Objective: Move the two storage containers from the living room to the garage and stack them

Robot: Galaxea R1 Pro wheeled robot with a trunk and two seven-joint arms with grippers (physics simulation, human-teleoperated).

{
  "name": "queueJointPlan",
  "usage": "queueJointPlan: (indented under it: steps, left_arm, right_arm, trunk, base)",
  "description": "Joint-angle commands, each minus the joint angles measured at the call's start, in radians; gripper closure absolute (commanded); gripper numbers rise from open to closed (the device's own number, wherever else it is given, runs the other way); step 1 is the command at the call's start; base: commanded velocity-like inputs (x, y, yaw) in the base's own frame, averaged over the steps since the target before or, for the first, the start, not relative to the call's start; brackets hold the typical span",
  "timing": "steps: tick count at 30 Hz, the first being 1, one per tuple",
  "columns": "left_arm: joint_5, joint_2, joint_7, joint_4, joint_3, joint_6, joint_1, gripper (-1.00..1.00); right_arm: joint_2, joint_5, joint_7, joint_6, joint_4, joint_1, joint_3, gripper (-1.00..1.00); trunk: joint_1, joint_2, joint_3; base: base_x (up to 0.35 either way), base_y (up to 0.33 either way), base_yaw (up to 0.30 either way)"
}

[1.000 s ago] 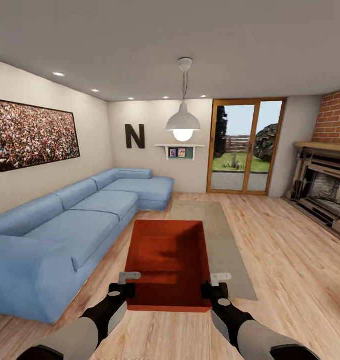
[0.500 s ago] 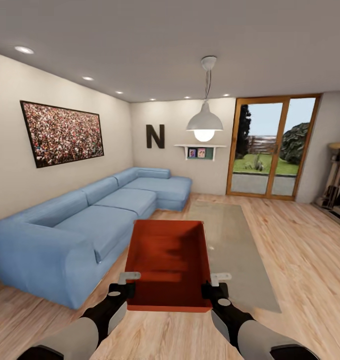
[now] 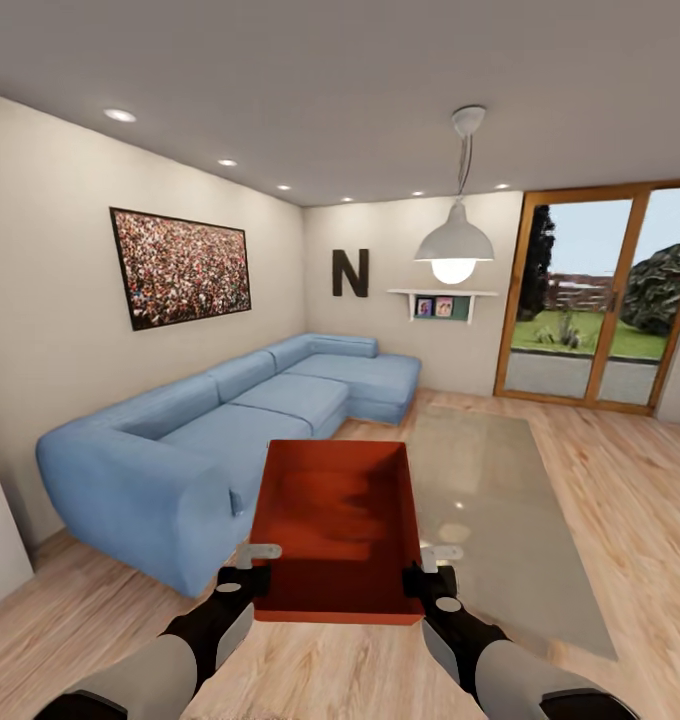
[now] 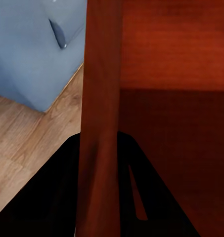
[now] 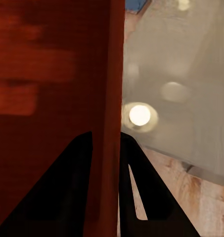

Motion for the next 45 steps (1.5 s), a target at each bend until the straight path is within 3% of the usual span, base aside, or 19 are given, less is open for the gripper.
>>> queueJointPlan:
  steps: [1,45]
  left_arm:
    - [-0.007,0.001,0.020,-0.008,0.068,0.003,-0.002,1.00]
    - [-0.007,0.001,0.020,-0.008,0.069,0.003,-0.002,1.00]
  right_arm:
    - [0.000,0.000,-0.010,-0.001,0.003,0.000,-0.003,1.00]
    - [0.000,0.000,-0.008,-0.001,0.004,0.000,-0.003,1.00]
  trunk:
    - [0.000,-0.002,-0.002]
    - [0.000,-0.002,-0.002]
  base:
    - [0.000,0.000,0.267]
    - [0.000,0.000,0.267]
